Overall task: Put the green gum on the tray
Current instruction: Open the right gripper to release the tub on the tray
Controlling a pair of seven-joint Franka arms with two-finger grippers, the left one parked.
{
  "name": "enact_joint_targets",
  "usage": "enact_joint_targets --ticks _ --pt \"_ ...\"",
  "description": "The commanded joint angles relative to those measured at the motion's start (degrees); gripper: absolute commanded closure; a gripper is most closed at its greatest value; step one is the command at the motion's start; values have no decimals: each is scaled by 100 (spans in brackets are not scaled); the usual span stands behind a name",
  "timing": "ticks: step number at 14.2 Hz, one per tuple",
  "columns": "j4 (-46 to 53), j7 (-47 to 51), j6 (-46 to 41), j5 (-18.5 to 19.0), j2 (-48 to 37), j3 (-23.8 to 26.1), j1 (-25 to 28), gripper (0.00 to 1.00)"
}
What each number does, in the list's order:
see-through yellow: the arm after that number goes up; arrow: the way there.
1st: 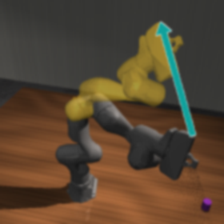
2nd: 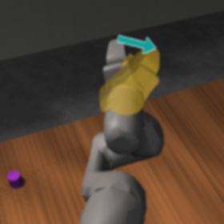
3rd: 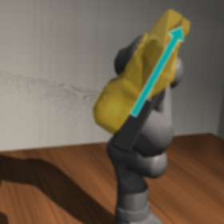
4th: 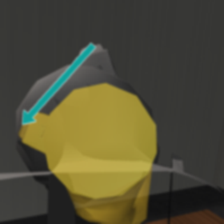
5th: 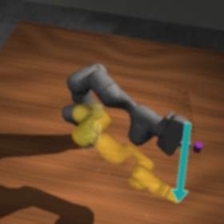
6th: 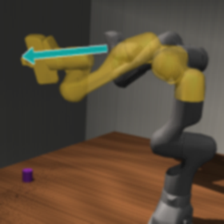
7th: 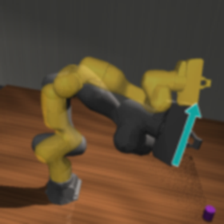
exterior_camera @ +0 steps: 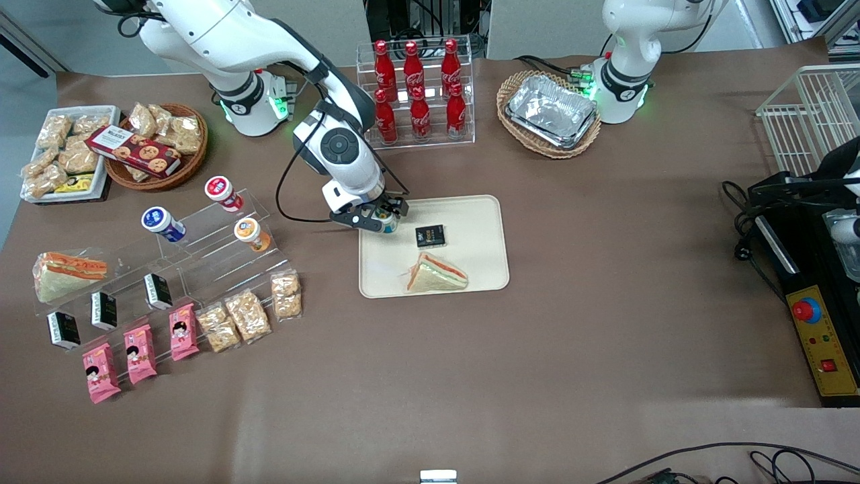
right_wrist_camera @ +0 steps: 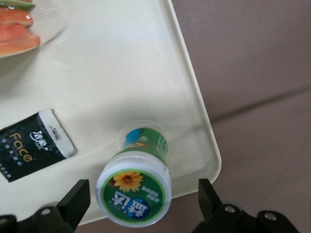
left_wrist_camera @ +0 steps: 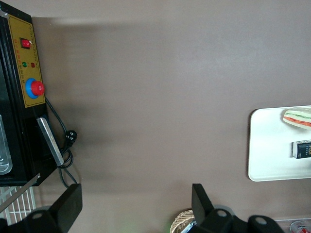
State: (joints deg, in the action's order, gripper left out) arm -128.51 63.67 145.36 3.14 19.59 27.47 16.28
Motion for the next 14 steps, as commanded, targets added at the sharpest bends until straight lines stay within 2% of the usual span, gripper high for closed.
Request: enact_joint_targets --ticks 1,4,8,9,11,14 --pt "54 137 71 161 71 -14 -20 1" --pt "89 23 -200 152 -427 -5 -238 1" --pt "992 -660 -2542 64 -1193 -66 -423 1" --pt "1229 -854 -2931 -66 -1368 -145 -502 1" --pt "1643 -1573 -3652 -383 -1676 -573 -521 1" --pt "1943 -2733 -4497 -446 -2177 -1408 -512 1"
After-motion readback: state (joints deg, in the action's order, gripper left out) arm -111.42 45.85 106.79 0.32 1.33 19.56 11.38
